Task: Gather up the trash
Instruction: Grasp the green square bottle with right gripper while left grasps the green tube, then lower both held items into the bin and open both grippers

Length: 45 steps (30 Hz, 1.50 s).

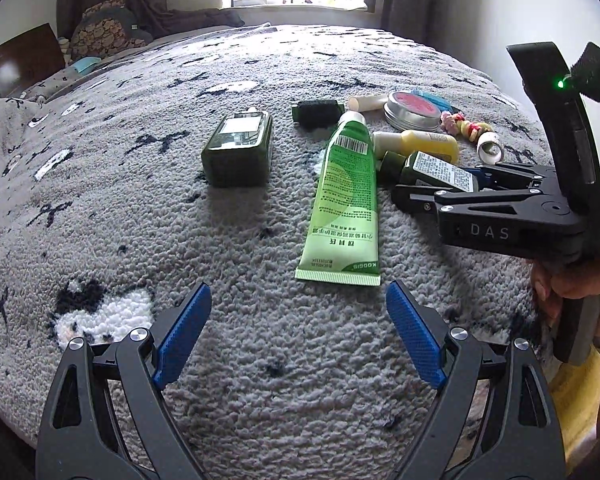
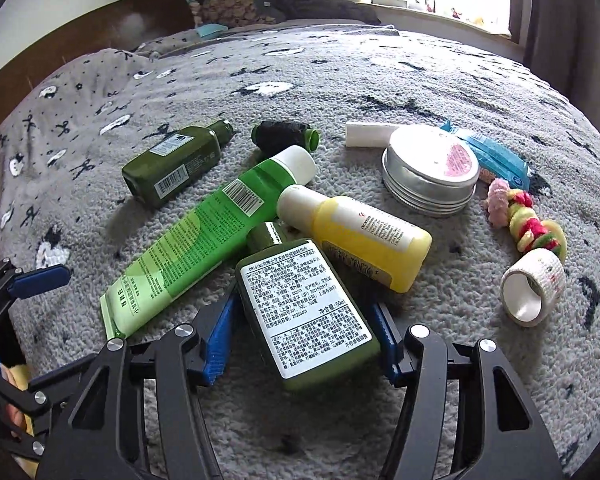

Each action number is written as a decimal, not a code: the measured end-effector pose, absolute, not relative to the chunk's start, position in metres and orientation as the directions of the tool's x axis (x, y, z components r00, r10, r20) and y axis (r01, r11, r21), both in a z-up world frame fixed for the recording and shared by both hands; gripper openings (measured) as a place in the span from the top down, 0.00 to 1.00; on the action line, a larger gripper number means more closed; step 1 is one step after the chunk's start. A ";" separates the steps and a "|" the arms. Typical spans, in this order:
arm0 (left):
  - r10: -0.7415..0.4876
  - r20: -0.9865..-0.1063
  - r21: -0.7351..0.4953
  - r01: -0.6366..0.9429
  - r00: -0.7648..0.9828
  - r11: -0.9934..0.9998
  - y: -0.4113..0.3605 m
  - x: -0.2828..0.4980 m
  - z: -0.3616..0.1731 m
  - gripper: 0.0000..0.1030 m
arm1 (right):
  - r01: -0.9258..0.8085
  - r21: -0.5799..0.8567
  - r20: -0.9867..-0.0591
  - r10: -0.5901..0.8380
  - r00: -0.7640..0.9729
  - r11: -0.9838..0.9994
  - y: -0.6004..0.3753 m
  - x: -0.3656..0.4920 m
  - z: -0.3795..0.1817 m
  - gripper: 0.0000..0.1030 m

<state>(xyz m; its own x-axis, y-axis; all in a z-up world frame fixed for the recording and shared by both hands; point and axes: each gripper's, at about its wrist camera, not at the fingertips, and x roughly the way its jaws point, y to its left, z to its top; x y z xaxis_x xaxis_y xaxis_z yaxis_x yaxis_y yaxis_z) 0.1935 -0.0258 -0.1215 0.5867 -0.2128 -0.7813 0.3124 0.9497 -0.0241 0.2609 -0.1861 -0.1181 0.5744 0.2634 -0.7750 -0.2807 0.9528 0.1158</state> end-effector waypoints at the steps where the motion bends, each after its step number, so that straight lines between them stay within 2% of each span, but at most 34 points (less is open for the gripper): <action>1: -0.218 -0.780 -0.026 0.318 0.586 0.948 -0.028 0.196 -0.121 0.18 | -0.281 0.106 -0.777 0.256 0.576 0.954 -0.187 0.259 -0.118 0.43; 6: -0.235 -0.770 -0.029 0.336 0.593 0.941 -0.043 0.214 -0.117 0.18 | -0.240 0.043 -0.770 0.186 0.610 0.970 -0.201 0.240 -0.109 0.43; 11: -0.238 -0.765 -0.013 0.354 0.599 0.935 -0.065 0.244 -0.116 0.19 | -0.182 0.064 -0.749 0.168 0.641 0.981 -0.231 0.218 -0.102 0.43; 13: -0.236 -0.772 -0.003 0.368 0.590 0.930 -0.076 0.255 -0.119 0.24 | -0.165 0.071 -0.747 0.162 0.645 0.984 -0.240 0.211 -0.103 0.43; 17: -0.220 -0.802 0.006 0.375 0.556 0.927 -0.093 0.278 -0.130 0.39 | -0.145 0.083 -0.750 0.158 0.643 0.986 -0.252 0.203 -0.109 0.43; 19: -0.211 -0.805 0.011 0.370 0.554 0.929 -0.096 0.284 -0.134 0.42 | -0.141 0.093 -0.749 0.163 0.643 0.986 -0.257 0.198 -0.110 0.43; 23: -0.209 -0.804 0.011 0.364 0.557 0.931 -0.096 0.286 -0.135 0.58 | -0.130 0.092 -0.741 0.155 0.653 0.987 -0.262 0.188 -0.110 0.43; 24: -0.205 -0.803 0.016 0.364 0.559 0.931 -0.096 0.283 -0.134 0.59 | -0.126 0.093 -0.739 0.153 0.656 0.988 -0.264 0.186 -0.109 0.43; 33: -0.202 -0.798 0.029 0.371 0.567 0.928 -0.082 0.237 -0.133 0.60 | -0.121 0.082 -0.728 0.143 0.670 0.989 -0.264 0.160 -0.103 0.43; 45: -0.269 -0.747 -0.021 0.383 0.608 0.924 -0.047 0.144 -0.111 0.61 | -0.146 0.083 -0.686 0.162 0.709 0.986 -0.251 0.103 -0.084 0.43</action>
<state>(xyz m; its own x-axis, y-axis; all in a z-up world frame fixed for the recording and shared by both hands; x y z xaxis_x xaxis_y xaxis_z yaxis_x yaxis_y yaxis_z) 0.1445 -0.0472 -0.1109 0.6082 -0.2691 -0.7468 0.3829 0.9236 -0.0209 0.1033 -0.2515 -0.0842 0.7090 0.1622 -0.6863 -0.1456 0.9859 0.0826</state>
